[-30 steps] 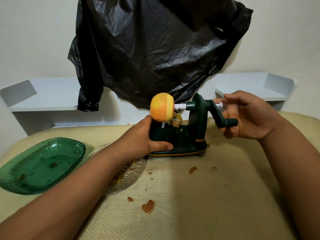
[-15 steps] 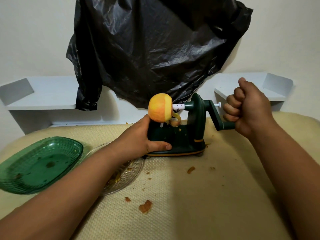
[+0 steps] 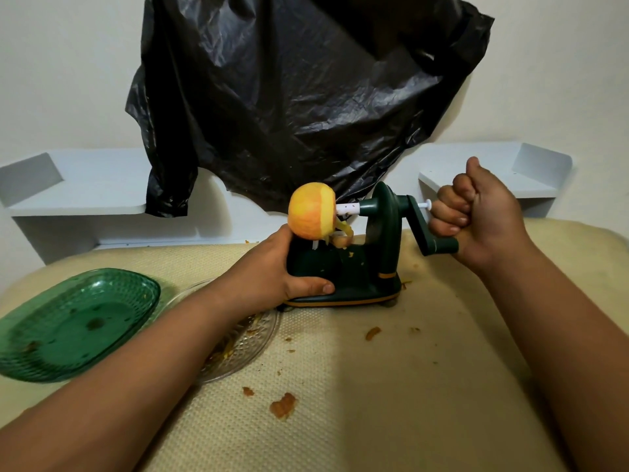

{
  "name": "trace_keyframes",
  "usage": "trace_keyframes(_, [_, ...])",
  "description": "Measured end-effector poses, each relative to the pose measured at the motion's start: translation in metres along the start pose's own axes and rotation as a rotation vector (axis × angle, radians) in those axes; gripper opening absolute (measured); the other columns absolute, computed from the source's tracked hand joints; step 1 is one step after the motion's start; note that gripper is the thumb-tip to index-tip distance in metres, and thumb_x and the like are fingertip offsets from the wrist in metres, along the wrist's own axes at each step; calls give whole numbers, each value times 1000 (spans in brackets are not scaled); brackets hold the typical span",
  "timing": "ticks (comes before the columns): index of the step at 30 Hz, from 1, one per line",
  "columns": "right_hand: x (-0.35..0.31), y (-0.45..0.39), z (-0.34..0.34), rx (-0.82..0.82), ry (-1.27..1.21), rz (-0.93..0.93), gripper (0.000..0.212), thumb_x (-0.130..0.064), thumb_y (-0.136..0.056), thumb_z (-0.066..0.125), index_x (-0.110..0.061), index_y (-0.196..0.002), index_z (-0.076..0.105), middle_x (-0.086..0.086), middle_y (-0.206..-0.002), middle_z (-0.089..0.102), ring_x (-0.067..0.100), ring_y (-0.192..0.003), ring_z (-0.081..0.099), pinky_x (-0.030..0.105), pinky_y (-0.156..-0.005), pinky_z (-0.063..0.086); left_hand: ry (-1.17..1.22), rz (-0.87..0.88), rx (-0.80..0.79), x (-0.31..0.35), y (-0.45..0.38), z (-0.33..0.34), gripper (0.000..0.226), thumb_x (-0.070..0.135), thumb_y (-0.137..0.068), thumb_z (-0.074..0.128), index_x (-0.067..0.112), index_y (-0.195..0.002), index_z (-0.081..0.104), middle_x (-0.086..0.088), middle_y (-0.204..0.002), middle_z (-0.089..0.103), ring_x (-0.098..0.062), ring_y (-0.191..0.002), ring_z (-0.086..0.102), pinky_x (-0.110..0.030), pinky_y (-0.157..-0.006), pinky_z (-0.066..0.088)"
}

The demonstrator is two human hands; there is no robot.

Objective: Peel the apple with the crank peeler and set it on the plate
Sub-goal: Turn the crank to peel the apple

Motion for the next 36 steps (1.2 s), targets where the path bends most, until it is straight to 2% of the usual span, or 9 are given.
trace_keyframes(5, [0,4,5,-71,-93,11,58,-62,-93,43,-13,-86,75,6,-78,59,20,-68,57,30,-62,46,21,5,0,0,0,0,83,48,-69,89,39,-137,43,22,-124,60,0,-113,61,-33,-99,55])
trace_keyframes(8, [-3,5,2,-109,-152,15,59,-63,-91,46,-17,-110,76,12,-98,71,29,-94,69,42,-76,53,21,11,3,1,0,0,82,48,-69,89,39,-137,44,22,-124,60,0,-113,61,-33,-99,55])
trace_keyframes(12, [-1,2,5,-245,-82,-5,42,-34,-94,44,-20,-123,70,12,-129,67,42,-119,61,55,-92,51,23,6,3,0,1,0,84,46,-69,90,35,-139,44,17,-127,61,-4,-115,61,-36,-100,55])
trace_keyframes(15, [2,0,6,-335,240,-75,65,8,-83,38,-30,-128,66,0,-135,63,29,-122,61,58,-95,50,30,7,-1,1,2,0,83,46,-70,90,35,-139,44,16,-126,61,-4,-115,62,-36,-100,55])
trace_keyframes(17, [7,1,8,-399,542,-114,71,14,-84,43,-37,-130,63,-7,-139,59,23,-120,61,55,-98,50,30,8,0,1,1,0,82,46,-70,89,35,-138,44,17,-126,61,-3,-114,62,-35,-99,55])
trace_keyframes(21, [12,3,7,-544,797,-59,68,-7,-80,68,-44,-135,56,-13,-136,58,20,-121,60,36,-93,55,18,6,0,2,2,-1,82,47,-70,89,37,-137,44,21,-124,60,0,-112,61,-30,-97,55])
trace_keyframes(25, [9,3,5,-515,887,-86,75,-26,-67,81,-46,-135,55,-12,-138,56,23,-130,51,42,-104,44,22,-1,1,1,1,-1,82,48,-69,90,37,-137,45,19,-124,61,0,-111,62,-29,-96,56])
trace_keyframes(29, [5,5,8,-472,830,-161,61,-27,-61,84,-37,-119,66,-18,-114,65,8,-110,63,31,-90,51,5,-8,9,2,1,-2,82,50,-68,90,37,-136,45,19,-123,61,-1,-110,62,-30,-95,56])
trace_keyframes(36, [1,3,3,-394,831,-214,62,-35,-52,88,-37,-112,73,-9,-113,72,19,-105,65,57,-106,42,6,-17,7,4,2,-2,85,48,-67,91,34,-138,46,16,-125,62,-5,-113,62,-35,-97,57])
Point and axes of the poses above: each hand's wrist, its own y-axis away from the middle knuckle, its own z-axis out of the palm, x = y × z, the point moved 6 cm from there along -y, towards the middle knuckle
